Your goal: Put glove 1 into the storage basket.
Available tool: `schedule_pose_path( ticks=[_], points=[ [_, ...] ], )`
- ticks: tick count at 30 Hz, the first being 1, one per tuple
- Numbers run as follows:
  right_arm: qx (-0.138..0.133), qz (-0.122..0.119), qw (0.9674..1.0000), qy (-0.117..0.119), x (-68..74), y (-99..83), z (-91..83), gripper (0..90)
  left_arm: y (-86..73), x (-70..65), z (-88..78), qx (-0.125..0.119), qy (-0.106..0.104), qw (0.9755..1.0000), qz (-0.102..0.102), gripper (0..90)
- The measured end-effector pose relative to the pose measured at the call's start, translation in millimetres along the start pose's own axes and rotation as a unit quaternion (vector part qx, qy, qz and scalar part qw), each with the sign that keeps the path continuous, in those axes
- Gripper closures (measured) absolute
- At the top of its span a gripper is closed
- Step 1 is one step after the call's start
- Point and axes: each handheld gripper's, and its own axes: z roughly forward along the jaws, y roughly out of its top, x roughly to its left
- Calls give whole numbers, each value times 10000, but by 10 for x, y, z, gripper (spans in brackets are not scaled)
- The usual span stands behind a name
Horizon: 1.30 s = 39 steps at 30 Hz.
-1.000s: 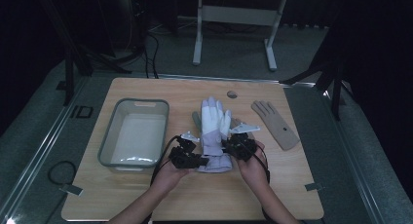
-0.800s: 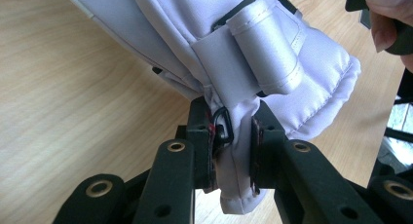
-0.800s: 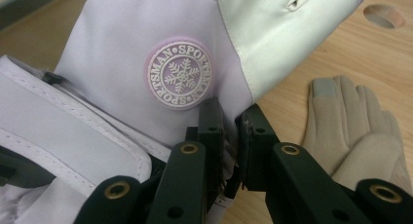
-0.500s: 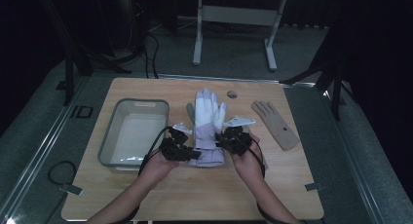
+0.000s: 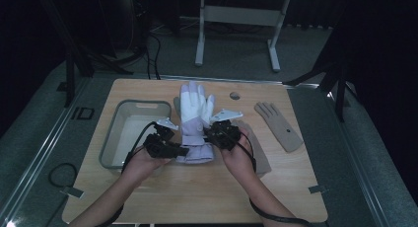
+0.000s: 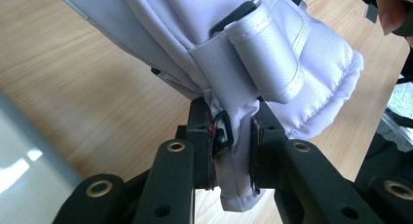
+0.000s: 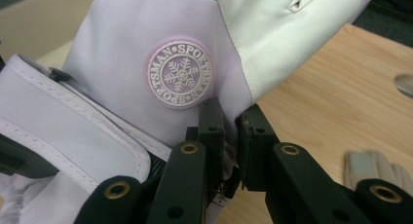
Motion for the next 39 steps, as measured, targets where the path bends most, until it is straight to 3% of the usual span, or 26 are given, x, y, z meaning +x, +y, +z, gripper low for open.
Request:
schedule_pose_path(
  ticks=[13, 21, 29, 34, 39],
  points=[
    [-32, -243, 9996, 167, 326, 315, 205, 817, -158, 232, -368, 29, 204, 9997, -147, 755],
    [-80, -318, 9989, 340, 589, 548, 397, 818, -266, 468, -686, 170, 316, 9992, -170, 754],
    [-105, -249, 9979, 593, 868, 744, 619, 818, -440, 690, -970, 291, 475, 9979, -326, 754],
    [-41, -191, 9972, 722, 982, 762, 779, 818, -544, 799, -1007, 432, 523, 9968, -413, 754],
    [166, -40, 9964, 833, 1051, 697, 1057, 818, -687, 979, -886, 569, 495, 9949, -663, 752]
  ],
)
